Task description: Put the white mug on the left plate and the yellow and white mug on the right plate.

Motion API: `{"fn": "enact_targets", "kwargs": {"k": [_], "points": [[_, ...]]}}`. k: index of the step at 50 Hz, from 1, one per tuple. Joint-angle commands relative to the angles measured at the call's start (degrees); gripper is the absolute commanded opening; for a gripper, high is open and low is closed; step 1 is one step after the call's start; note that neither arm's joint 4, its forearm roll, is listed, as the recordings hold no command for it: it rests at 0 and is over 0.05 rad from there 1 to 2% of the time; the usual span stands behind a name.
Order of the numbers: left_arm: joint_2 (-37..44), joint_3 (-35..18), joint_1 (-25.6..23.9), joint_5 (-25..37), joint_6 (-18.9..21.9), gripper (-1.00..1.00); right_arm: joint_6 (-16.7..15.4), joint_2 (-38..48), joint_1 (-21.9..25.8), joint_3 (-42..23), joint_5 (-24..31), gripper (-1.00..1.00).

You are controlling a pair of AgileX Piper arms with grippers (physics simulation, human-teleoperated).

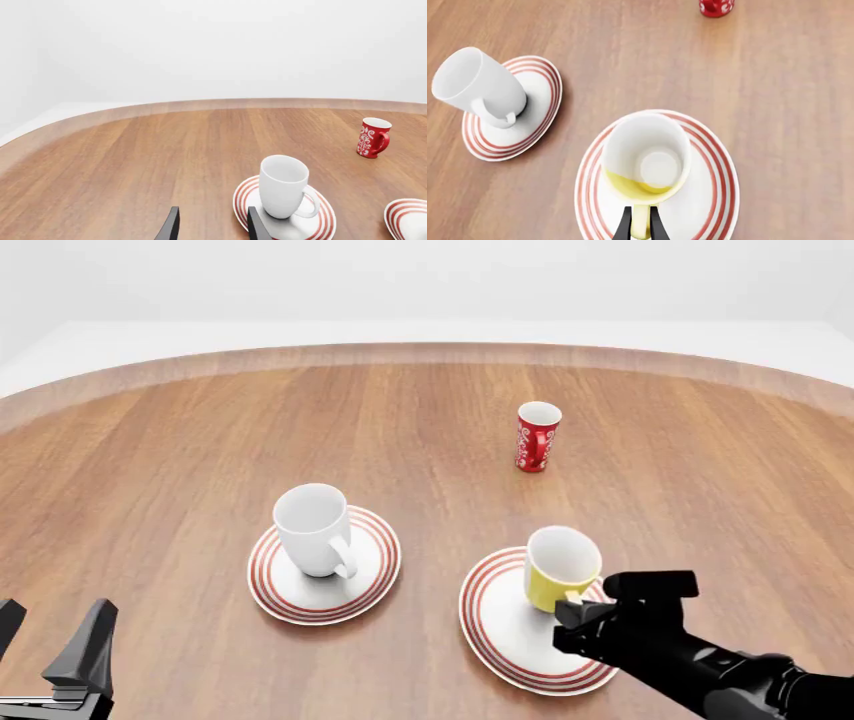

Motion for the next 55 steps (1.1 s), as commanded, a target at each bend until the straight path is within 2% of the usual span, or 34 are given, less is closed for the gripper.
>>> {"fn": "enact_targets", "kwargs": {"k": [1,18,19,38,55], "points": [[0.0,0.0,0.0,0.0,0.0,1.0,0.5,1.1,0.3,0.2,-1.0,-1.0],[0.0,0.0,0.0,0.0,0.0,1.0,0.6,1.6,0.5,0.0,-1.0,-1.0],[0.0,0.0,0.0,0.0,0.0,1.0,0.5,1.5,0.5,0.0,-0.9,1.0],[0.0,0.0,0.0,0.0,0.0,1.0,0.1,0.4,-0.1,0.3,-0.3,1.0],[0.0,0.0,0.0,0.0,0.0,1.0,-1.0,-11.3,-1.1,-0.3,9.2,1.0]]}}
